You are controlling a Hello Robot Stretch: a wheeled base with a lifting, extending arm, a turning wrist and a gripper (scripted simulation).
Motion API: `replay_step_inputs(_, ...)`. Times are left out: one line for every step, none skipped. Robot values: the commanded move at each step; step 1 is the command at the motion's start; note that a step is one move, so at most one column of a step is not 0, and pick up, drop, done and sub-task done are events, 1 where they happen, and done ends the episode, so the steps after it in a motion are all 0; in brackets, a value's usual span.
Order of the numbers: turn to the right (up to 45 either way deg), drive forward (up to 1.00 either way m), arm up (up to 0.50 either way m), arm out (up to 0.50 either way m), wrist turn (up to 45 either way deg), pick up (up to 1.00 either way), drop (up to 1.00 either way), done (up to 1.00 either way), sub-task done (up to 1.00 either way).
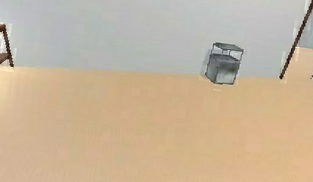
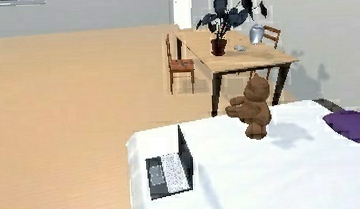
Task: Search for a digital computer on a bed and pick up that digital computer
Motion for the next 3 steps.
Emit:
replay_step_inputs(0.0, 0.0, 0.4, 0.0, 0.0, 0.0, 0.0, 0.0, 0.0)
replay_step_inputs(0.0, 0.0, 0.0, 0.48, 0.0, 0.0, 0.0, 0.0, 0.0)
replay_step_inputs(0.0, 0.0, 0.0, 0.0, 45.0, 0.0, 0.0, 0.0, 0.0)
